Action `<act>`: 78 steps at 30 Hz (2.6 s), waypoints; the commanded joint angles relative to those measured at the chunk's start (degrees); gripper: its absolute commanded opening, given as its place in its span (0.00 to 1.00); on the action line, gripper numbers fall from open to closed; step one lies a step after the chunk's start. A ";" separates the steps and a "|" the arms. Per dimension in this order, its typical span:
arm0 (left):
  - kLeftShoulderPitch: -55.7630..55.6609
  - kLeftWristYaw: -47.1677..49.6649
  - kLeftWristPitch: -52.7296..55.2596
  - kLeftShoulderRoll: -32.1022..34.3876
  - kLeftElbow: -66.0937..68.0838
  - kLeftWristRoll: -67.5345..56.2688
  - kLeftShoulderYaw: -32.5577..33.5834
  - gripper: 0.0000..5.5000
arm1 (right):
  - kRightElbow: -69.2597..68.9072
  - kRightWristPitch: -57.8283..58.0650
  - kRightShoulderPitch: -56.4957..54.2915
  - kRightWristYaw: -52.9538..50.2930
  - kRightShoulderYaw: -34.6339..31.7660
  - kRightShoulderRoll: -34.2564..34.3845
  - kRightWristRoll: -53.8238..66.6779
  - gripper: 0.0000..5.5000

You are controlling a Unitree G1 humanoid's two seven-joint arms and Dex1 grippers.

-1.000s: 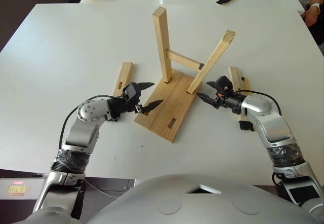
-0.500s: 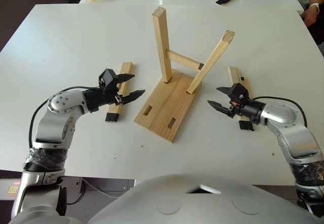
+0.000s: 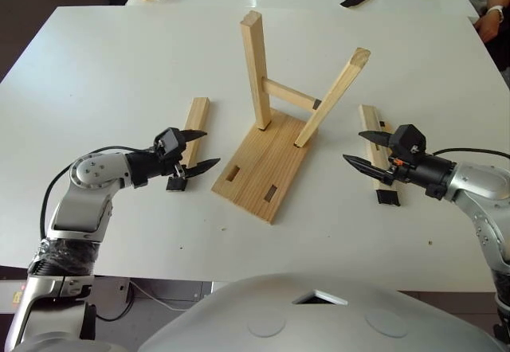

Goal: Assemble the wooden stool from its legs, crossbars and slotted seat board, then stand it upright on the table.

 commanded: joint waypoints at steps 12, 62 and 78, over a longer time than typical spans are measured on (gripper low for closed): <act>-4.27 0.21 -21.90 0.20 5.44 13.25 -5.36 0.66 | -2.31 0.29 -0.55 -1.62 0.06 0.36 1.35 0.57; 5.55 4.43 -22.33 -0.55 -6.75 16.60 -15.16 0.66 | -2.70 -3.23 4.07 -0.84 8.26 -1.97 -3.72 0.57; 10.63 16.06 -2.20 -4.09 -19.71 1.01 2.81 0.66 | -0.55 29.59 -4.30 -17.66 -9.18 -0.92 3.69 0.57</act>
